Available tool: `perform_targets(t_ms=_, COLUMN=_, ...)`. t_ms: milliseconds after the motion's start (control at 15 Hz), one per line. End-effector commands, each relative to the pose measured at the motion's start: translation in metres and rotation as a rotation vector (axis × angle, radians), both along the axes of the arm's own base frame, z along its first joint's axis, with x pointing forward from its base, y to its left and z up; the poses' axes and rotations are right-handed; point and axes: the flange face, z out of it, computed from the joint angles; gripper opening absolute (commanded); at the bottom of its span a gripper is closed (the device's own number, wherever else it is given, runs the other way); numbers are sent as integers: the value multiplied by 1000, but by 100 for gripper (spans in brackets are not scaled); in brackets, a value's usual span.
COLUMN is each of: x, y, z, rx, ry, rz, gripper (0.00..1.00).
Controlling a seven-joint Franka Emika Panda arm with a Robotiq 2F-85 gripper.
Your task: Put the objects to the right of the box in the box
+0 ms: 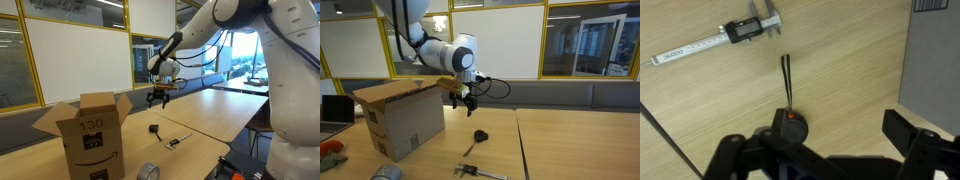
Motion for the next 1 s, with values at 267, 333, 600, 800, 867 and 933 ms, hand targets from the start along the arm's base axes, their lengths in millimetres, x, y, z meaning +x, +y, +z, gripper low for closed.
perform_targets(t_ms=267, x=80, y=-21, z=-44, rx=84, ry=22, rz=-93, gripper=100)
perform_targets(t_ms=333, x=87, y=-23, z=-52, rx=82, ry=31, rz=-102, gripper=100)
perform_targets(t_ms=600, x=106, y=-32, z=-86, rx=72, ry=71, rz=-141, gripper=100)
perform_targets(t_ms=800, x=117, y=-40, z=-107, rx=66, ry=105, rz=-167, gripper=100)
perform_targets(t_ms=867, x=119, y=-43, z=-115, rx=67, ry=119, rz=-177, gripper=100)
perform_targets(t_ms=933, x=121, y=-47, z=-121, rx=70, ry=130, rz=-184, gripper=100)
